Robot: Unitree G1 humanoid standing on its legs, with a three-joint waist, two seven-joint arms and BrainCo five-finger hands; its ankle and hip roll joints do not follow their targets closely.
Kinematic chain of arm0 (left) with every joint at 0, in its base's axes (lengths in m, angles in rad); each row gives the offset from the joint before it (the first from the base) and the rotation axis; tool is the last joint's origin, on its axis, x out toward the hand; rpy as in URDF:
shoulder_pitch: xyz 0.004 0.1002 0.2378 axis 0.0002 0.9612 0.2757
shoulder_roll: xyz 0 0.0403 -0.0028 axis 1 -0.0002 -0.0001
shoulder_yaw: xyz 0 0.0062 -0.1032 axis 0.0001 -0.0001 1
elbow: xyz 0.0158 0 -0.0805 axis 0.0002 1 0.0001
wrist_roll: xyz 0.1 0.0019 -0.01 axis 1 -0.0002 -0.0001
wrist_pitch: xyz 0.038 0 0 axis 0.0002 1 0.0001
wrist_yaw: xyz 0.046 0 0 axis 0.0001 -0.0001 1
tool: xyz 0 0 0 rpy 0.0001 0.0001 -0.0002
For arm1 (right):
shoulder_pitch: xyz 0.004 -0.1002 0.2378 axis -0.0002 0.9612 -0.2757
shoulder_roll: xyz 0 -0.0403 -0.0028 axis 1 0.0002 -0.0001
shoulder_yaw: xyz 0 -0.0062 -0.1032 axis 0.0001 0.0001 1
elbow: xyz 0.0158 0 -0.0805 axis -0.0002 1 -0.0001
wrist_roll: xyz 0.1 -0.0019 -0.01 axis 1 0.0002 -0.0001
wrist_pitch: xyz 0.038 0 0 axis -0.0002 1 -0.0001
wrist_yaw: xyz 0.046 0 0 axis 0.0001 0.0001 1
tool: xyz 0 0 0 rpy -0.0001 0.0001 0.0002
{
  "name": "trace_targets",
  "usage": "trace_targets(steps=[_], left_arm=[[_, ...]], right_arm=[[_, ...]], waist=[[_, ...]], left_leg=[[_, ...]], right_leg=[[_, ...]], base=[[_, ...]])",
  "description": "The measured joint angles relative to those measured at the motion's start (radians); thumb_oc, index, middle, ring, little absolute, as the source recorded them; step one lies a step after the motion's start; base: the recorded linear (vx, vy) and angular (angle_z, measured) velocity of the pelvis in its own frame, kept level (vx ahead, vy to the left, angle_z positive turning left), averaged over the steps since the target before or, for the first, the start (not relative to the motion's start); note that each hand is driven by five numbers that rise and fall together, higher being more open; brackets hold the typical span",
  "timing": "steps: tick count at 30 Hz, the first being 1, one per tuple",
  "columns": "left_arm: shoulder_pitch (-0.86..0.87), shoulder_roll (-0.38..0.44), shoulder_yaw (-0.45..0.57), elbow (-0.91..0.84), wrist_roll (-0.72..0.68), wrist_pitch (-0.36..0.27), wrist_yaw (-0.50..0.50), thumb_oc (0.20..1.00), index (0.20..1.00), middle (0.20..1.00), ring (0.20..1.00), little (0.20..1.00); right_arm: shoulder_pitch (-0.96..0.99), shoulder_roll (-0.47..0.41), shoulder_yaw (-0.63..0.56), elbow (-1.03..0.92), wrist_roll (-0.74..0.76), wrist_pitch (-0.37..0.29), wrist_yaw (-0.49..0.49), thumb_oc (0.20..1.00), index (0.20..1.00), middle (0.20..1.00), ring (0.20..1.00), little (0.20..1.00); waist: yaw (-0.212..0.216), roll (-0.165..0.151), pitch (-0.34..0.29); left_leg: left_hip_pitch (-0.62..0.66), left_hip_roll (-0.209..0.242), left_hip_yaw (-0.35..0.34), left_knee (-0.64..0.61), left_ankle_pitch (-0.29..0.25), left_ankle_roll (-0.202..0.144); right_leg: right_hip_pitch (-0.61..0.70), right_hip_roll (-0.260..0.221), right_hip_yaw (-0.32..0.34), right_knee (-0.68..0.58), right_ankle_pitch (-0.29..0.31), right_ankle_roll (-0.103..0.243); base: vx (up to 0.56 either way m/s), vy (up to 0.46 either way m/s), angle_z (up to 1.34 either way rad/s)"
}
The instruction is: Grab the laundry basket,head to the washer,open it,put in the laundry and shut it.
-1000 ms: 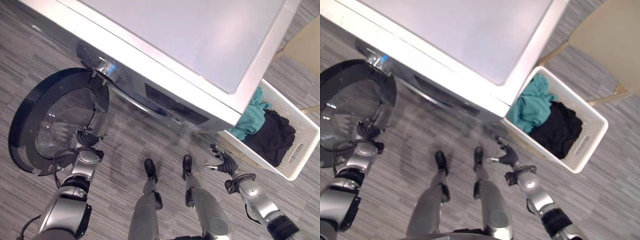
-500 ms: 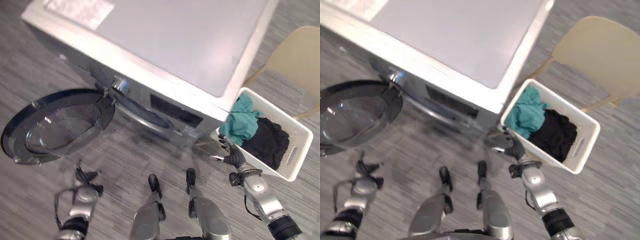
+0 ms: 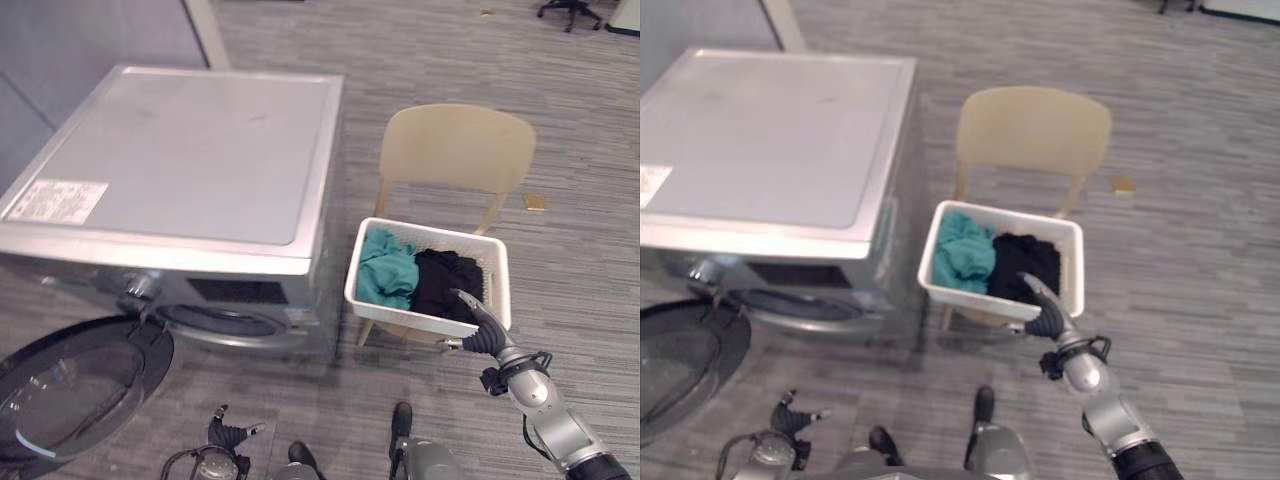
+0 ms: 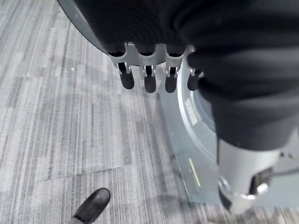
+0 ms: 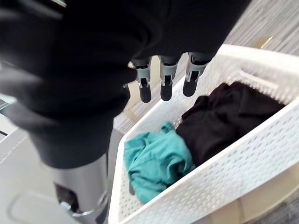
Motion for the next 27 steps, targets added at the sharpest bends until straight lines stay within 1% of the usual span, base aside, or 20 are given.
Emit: trace_targets(steps=[1, 2, 3, 4, 6, 7, 8, 10, 11, 13, 14, 15, 17, 18, 19, 21, 22, 25, 26, 27], left_arm=[[-0.008, -0.01, -0.002, 0.0, 0.0, -0.004, -0.002, 1.0, 1.0, 1.0, 1.0, 1.0], [-0.008, -0.012, -0.011, -0.006, 0.0, -0.005, -0.002, 1.0, 1.0, 1.0, 1.0, 1.0], [-0.005, -0.015, -0.032, -0.013, -0.001, -0.007, -0.003, 1.0, 1.0, 1.0, 1.0, 1.0], [0.001, -0.019, -0.064, -0.04, -0.001, -0.014, -0.012, 1.0, 1.0, 1.0, 1.0, 1.0], [-0.013, -0.027, -0.074, -0.042, -0.001, -0.023, -0.014, 1.0, 1.0, 1.0, 1.0, 1.0], [-0.019, -0.028, -0.08, -0.043, -0.002, -0.031, -0.014, 1.0, 1.0, 1.0, 1.0, 1.0], [-0.031, -0.028, -0.084, -0.045, -0.004, -0.034, -0.017, 1.0, 1.0, 1.0, 1.0, 1.0], [-0.032, -0.027, -0.084, -0.042, -0.006, -0.037, -0.018, 1.0, 1.0, 1.0, 1.0, 1.0], [-0.027, -0.027, -0.082, -0.04, -0.007, -0.036, -0.02, 1.0, 1.0, 1.0, 1.0, 1.0], [-0.013, -0.026, -0.082, 0.0, -0.007, -0.035, -0.021, 1.0, 1.0, 1.0, 1.0, 1.0], [-0.007, -0.026, -0.082, -0.002, -0.007, -0.035, -0.021, 1.0, 1.0, 1.0, 1.0, 1.0], [-0.008, -0.02, -0.08, -0.002, -0.007, -0.035, -0.02, 1.0, 1.0, 1.0, 1.0, 1.0], [-0.011, -0.019, -0.08, -0.003, -0.007, -0.037, -0.02, 1.0, 1.0, 1.0, 1.0, 1.0], [-0.015, -0.016, -0.079, -0.003, -0.007, -0.037, -0.018, 1.0, 1.0, 1.0, 1.0, 1.0], [-0.038, -0.007, -0.077, 0.002, -0.008, -0.038, -0.012, 1.0, 1.0, 1.0, 1.0, 1.0], [-0.069, 0.007, -0.076, 0.004, -0.008, -0.038, -0.004, 1.0, 1.0, 1.0, 1.0, 1.0], [-0.083, 0.021, -0.08, 0.0, -0.012, -0.043, 0.008, 1.0, 1.0, 1.0, 1.0, 1.0], [-0.087, 0.034, -0.08, -0.022, -0.018, -0.058, 0.016, 1.0, 1.0, 1.0, 1.0, 1.0], [-0.096, 0.037, -0.088, -0.023, -0.018, -0.063, 0.018, 1.0, 1.0, 1.0, 1.0, 1.0], [-0.117, 0.035, -0.087, -0.021, -0.019, -0.072, 0.019, 1.0, 1.0, 1.0, 1.0, 1.0]], right_arm=[[-0.007, -0.038, 0.007, 0.009, -0.022, 0.005, -0.002, 1.0, 1.0, 1.0, 1.0, 1.0], [-0.017, -0.061, 0.013, 0.013, -0.032, 0.007, -0.003, 1.0, 1.0, 1.0, 1.0, 1.0], [-0.036, -0.083, 0.03, 0.017, -0.034, 0.011, -0.012, 1.0, 1.0, 1.0, 1.0, 1.0], [-0.081, -0.103, 0.04, 0.026, -0.034, 0.015, -0.022, 1.0, 1.0, 1.0, 1.0, 1.0], [-0.1, -0.099, 0.05, 0.053, -0.036, 0.017, -0.032, 1.0, 1.0, 1.0, 1.0, 1.0], [-0.107, -0.1, 0.065, 0.069, -0.036, 0.018, -0.033, 1.0, 1.0, 1.0, 1.0, 1.0], [-0.118, -0.1, 0.084, 0.089, -0.04, 0.019, -0.032, 1.0, 1.0, 1.0, 1.0, 1.0], [-0.137, -0.096, 0.097, 0.103, -0.04, 0.019, -0.033, 1.0, 1.0, 1.0, 1.0, 1.0], [-0.156, -0.095, 0.116, 0.123, -0.047, 0.019, -0.033, 1.0, 1.0, 1.0, 1.0, 1.0], [-0.18, -0.097, 0.136, 0.137, -0.071, 0.02, -0.035, 1.0, 1.0, 1.0, 1.0, 1.0], [-0.193, -0.102, 0.139, 0.138, -0.071, 0.02, -0.035, 1.0, 1.0, 1.0, 1.0, 1.0], [-0.212, -0.092, 0.143, 0.157, -0.072, 0.02, -0.039, 1.0, 1.0, 1.0, 1.0, 1.0], [-0.257, -0.091, 0.172, 0.197, -0.072, 0.021, -0.041, 1.0, 1.0, 1.0, 1.0, 1.0], [-0.279, -0.09, 0.184, 0.216, -0.073, 0.023, -0.042, 1.0, 1.0, 1.0, 1.0, 1.0], [-0.333, -0.086, 0.207, 0.263, -0.086, 0.026, -0.052, 1.0, 1.0, 1.0, 1.0, 1.0], [-0.371, -0.085, 0.22, 0.293, -0.105, 0.035, -0.059, 1.0, 1.0, 1.0, 1.0, 1.0], [-0.442, -0.075, 0.272, 0.367, -0.109, 0.036, -0.074, 1.0, 1.0, 1.0, 1.0, 1.0], [-0.517, -0.031, 0.276, 0.443, -0.109, 0.043, -0.088, 1.0, 1.0, 1.0, 1.0, 1.0], [-0.567, -0.014, 0.283, 0.491, -0.109, 0.047, -0.1, 1.0, 1.0, 1.0, 1.0, 1.0], [-0.624, -0.012, 0.294, 0.54, -0.109, 0.054, -0.109, 1.0, 1.0, 1.0, 1.0, 1.0]], waist=[[0.004, 0.002, 0.0], [0.008, -0.003, 0.002], [0.015, -0.018, 0.006], [0.023, -0.022, 0.007], [0.023, -0.02, 0.008], [0.024, -0.019, 0.007], [0.028, -0.019, 0.009], [0.034, -0.005, 0.009], [0.035, 0.002, 0.008], [0.032, 0.012, 0.007], [0.032, 0.025, 0.009], [0.035, 0.022, 0.018], [0.038, 0.022, 0.022], [0.045, 0.023, 0.028], [0.053, 0.026, 0.05], [0.065, 0.028, 0.072], [0.087, 0.026, 0.083], [0.126, 0.031, 0.109], [0.13, 0.035, 0.124], [0.151, 0.052, 0.157]], left_leg=[[-0.033, 0.025, -0.043, 0.092, 0.002, -0.003], [-0.067, 0.039, -0.084, 0.171, 0.001, -0.01], [-0.107, 0.025, -0.164, 0.215, -0.008, -0.024], [-0.148, -0.045, -0.287, 0.176, -0.034, -0.058], [-0.167, -0.093, -0.336, 0.058, -0.029, -0.054], [-0.177, -0.112, -0.345, -0.002, -0.021, -0.049], [-0.197, -0.131, -0.345, -0.062, 0.004, -0.036], [-0.235, -0.144, -0.354, -0.083, 0.026, -0.03], [-0.235, -0.153, -0.366, -0.101, 0.036, -0.011], [-0.214, -0.171, -0.372, -0.118, 0.05, 0.011], [-0.199, -0.166, -0.374, -0.134, 0.058, 0.023], [-0.199, -0.174, -0.364, -0.156, 0.092, 0.047], [-0.2, -0.19, -0.344, -0.184, 0.107, 0.063], [-0.205, -0.197, -0.339, -0.193, 0.109, 0.067], [-0.21, -0.208, -0.336, -0.199, 0.118, 0.08], [-0.22, -0.217, -0.338, -0.201, 0.12, 0.082], [-0.224, -0.223, -0.343, -0.213, 0.122, 0.083], [-0.245, -0.226, -0.348, -0.21, 0.127, 0.088], [-0.261, -0.226, -0.352, -0.209, 0.129, 0.088], [-0.282, -0.228, -0.376, -0.21, 0.137, 0.088]], right_leg=[[0.019, 0.012, 0.012, -0.019, -0.003, -0.022], [0.036, 0.011, 0.03, -0.04, 0.013, -0.047], [0.039, 0.011, 0.046, -0.057, 0.023, -0.063], [0.027, 0.004, 0.073, -0.071, 0.031, -0.062], [0.029, 0.007, 0.075, -0.072, 0.033, -0.058], [0.032, 0.012, 0.073, -0.076, 0.027, -0.063], [0.029, 0.025, 0.072, -0.076, 0.022, -0.068], [0.024, 0.042, 0.074, -0.077, 0.018, -0.072], [0.024, 0.056, 0.088, -0.077, 0.017, -0.074], [0.024, 0.068, 0.099, -0.076, 0.011, -0.069], [0.022, 0.083, 0.109, -0.071, 0.01, -0.064], [0.01, 0.076, 0.123, -0.071, 0.009, -0.052], [-0.017, 0.06, 0.139, -0.06, 0.016, -0.029], [-0.029, 0.053, 0.145, -0.055, 0.018, -0.024], [-0.043, 0.041, 0.146, -0.046, 0.015, -0.012], [-0.048, 0.033, 0.144, -0.049, 0.015, -0.007], [-0.058, 0.029, 0.139, -0.05, 0.015, -0.003], [-0.079, 0.026, 0.128, -0.04, 0.011, 0.001], [-0.093, 0.028, 0.125, -0.038, 0.011, 0.002], [-0.101, 0.028, 0.103, -0.042, 0.014, -0.003]], base=[[-0.06, -0.061, -0.23], [-0.07, -0.042, -0.44], [0.07, 0.011, -0.73], [0.08, 0.043, -0.69], [0.09, 0.062, -0.28], [0.08, 0.086, -0.01], [0.05, 0.057, -0.01], [0.09, 0.119, -0.14], [0.11, 0.203, -0.26], [0.05, 0.141, -0.29], [-0.01, 0.127, -0.33], [-0.01, 0.126, -0.27], [-0.05, 0.079, -0.23], [-0.05, 0.06, -0.2], [-0.06, 0.045, -0.05], [-0.06, 0.043, 0.11], [-0.09, 0.026, 0.11], [-0.07, 0.01, 0.09], [-0.08, -0.007, 0.26], [-0.05, 0.0, 0.39]])
